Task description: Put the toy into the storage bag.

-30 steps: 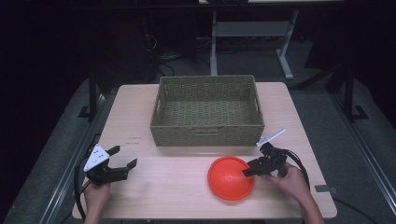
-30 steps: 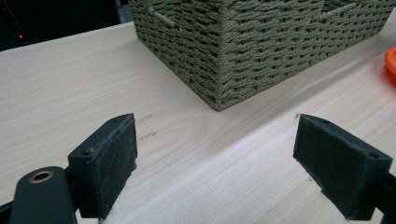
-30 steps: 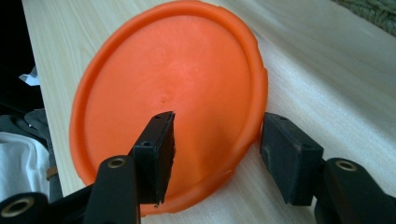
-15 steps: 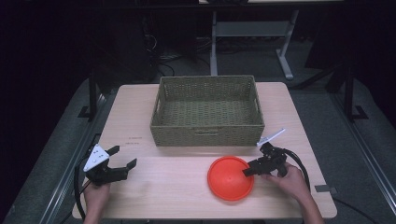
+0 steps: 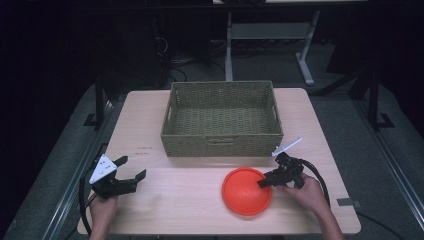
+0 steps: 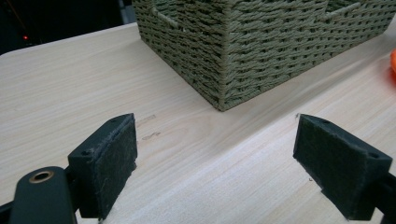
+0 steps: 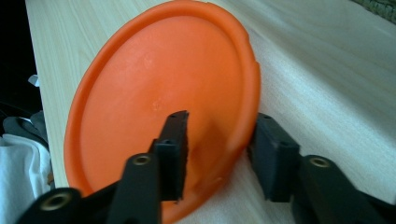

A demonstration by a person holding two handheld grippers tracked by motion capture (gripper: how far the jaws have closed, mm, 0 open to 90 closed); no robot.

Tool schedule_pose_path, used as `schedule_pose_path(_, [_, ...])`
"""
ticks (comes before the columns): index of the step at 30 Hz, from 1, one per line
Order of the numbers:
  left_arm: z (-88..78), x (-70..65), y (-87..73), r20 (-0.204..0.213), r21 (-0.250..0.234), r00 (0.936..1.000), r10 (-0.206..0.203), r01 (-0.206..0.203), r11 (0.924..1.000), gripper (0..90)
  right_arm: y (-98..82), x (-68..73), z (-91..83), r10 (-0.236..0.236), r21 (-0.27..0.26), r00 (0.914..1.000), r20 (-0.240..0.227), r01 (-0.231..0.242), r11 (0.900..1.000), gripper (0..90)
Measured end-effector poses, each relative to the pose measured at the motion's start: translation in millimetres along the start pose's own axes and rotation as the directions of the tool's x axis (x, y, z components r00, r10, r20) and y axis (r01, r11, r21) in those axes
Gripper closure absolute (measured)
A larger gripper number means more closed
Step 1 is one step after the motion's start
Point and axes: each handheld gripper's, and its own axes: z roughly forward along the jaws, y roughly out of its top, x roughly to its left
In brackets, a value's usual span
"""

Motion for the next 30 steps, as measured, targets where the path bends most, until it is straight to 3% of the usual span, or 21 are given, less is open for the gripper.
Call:
schedule_pose_path(3, [1.3, -1.9, 0.2, 0.003, 0.001, 1.0, 0.009, -0.009, 1.0, 13.0, 0.2, 2.4, -3.7, -0.008, 0.006, 0.9993, 0.038, 0.008, 1.0, 68.0])
schedule_pose_path(10, [1.4, -1.9, 0.6, 0.004, 0.003, 0.9999, 0.01, -0.01, 1.0, 12.9, 1.7, 8.7, -13.1, 0.012, -0.042, 0.9997, 0.02, -0.011, 0.999, 77.1])
schedule_pose_path(13, [1.9, -2.6, 0.4, 0.006, 0.002, 0.9999, 0.009, -0.009, 1.0, 13.0, 9.2, 19.2, -19.2, 0.001, -0.052, 0.9997, 0.024, 0.001, 0.999, 81.3])
schedule_pose_path(22, [1.7, -3.0, 0.5, 0.003, 0.006, 0.9998, 0.017, -0.017, 0.9998, 13.0, 21.6, 38.9, -28.7, -0.02, -0.069, 0.9995, 0.025, 0.022, 0.997, 81.9])
schedule_pose_path(30, [2.4, -3.6, 0.4, 0.005, 0.007, 0.9998, 0.019, -0.019, 0.9998, 13.0, 24.8, 47.3, -51.2, -0.015, -0.153, 0.9999, 0.008, 0.016, 0.988, 81.9])
